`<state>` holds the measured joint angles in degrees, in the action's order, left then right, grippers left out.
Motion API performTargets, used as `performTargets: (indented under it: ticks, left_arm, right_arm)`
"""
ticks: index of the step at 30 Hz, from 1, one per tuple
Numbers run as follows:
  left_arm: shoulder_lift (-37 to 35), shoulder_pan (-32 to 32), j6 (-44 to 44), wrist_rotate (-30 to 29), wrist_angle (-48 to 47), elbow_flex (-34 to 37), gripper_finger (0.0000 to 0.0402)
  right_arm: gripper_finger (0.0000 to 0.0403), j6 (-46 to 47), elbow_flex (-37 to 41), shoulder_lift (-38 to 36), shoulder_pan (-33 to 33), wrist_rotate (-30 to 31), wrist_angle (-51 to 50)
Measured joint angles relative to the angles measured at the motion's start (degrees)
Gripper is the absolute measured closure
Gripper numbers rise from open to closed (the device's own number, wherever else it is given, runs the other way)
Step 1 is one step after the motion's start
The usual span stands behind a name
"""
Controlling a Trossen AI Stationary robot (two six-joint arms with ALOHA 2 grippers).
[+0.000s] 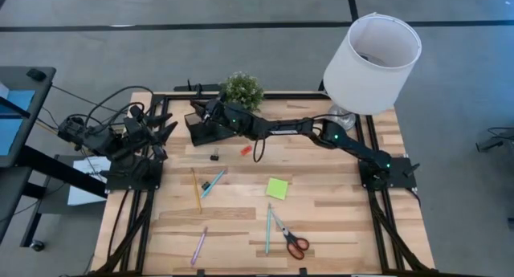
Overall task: Pick and place office supplies into organizer
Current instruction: Put the brown pen into the black organizer
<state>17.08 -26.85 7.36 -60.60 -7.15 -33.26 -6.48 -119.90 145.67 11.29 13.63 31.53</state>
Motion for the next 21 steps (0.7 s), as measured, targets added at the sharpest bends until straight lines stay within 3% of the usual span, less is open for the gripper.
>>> performTargets:
  ticks: [12,21]
  left_arm:
    - [0.0,0.0,-1.3,0.0,0.0,0.0,0.0256]
    - [0.0,0.0,-1.4,0.0,0.1,0.0,0.0256]
  right_arm:
    - [0.0381,0.9,0.2,0.0,0.5,0.8,-4.2]
    - [0.0336,3.7,0.2,0.0,1.7,1.1,-9.7]
